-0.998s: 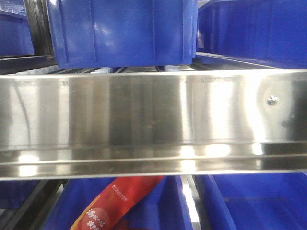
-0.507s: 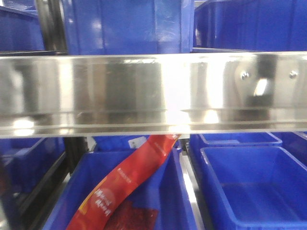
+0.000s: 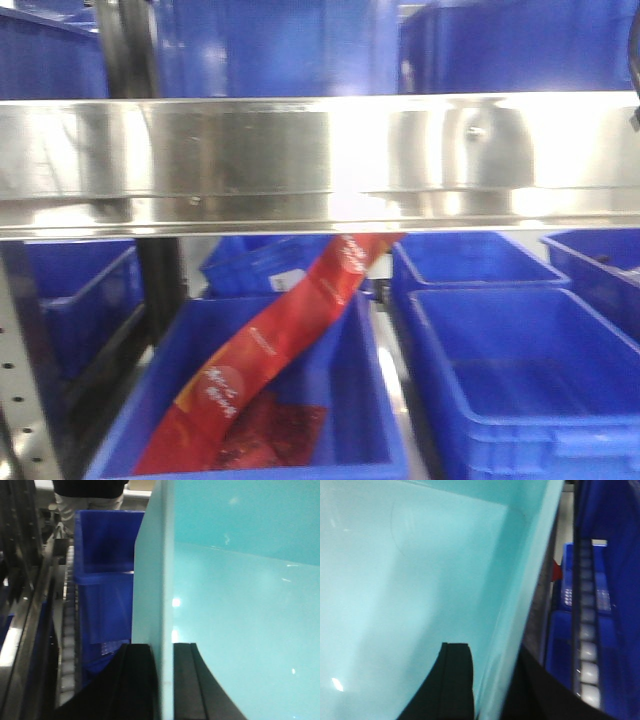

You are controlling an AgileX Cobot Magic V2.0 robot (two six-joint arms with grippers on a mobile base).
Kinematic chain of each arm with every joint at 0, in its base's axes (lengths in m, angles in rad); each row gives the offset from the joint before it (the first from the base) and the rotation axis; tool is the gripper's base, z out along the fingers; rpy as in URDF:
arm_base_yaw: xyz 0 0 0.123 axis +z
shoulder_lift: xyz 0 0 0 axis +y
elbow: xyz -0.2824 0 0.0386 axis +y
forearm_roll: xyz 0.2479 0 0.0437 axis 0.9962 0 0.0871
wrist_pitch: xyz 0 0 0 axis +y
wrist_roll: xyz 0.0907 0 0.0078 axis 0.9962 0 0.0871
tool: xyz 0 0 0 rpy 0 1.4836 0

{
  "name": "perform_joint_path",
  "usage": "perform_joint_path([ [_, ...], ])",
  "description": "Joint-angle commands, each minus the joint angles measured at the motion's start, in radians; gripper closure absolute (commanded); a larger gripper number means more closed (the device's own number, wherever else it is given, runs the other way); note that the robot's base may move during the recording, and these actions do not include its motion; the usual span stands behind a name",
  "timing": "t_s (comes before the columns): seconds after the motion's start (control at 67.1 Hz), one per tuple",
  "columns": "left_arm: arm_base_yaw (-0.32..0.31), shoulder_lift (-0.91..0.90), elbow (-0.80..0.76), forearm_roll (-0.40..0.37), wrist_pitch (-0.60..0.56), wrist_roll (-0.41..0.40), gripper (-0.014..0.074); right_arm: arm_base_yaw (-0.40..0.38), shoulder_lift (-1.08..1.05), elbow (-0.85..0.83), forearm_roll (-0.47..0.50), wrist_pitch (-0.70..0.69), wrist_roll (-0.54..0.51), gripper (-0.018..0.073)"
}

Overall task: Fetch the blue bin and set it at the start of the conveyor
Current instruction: 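Hold the teal bin with both grippers while the base backs away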

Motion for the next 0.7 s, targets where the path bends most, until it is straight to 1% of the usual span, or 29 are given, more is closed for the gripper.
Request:
perform_joint_path([
  [0.0, -0.001, -0.015, -0.014, -0.050, -0.055, -0.024, 0.0708, -0.006, -0.007, -0.006, -0.012, -0.047, -0.023, 0.0711],
  [0.268, -0.001, -0.015, -0.014, -0.050, -0.055, -0.024, 0.0708, -0.006, -0.007, -0.006, -0.012, -0.088, -0.023, 0.0711],
  [0.685, -0.001, -0.015, -0.014, -0.050, -0.055, -0.024, 0.0708, -0.006, -0.007, -0.006, -0.012, -0.088, -0.023, 0.0711],
])
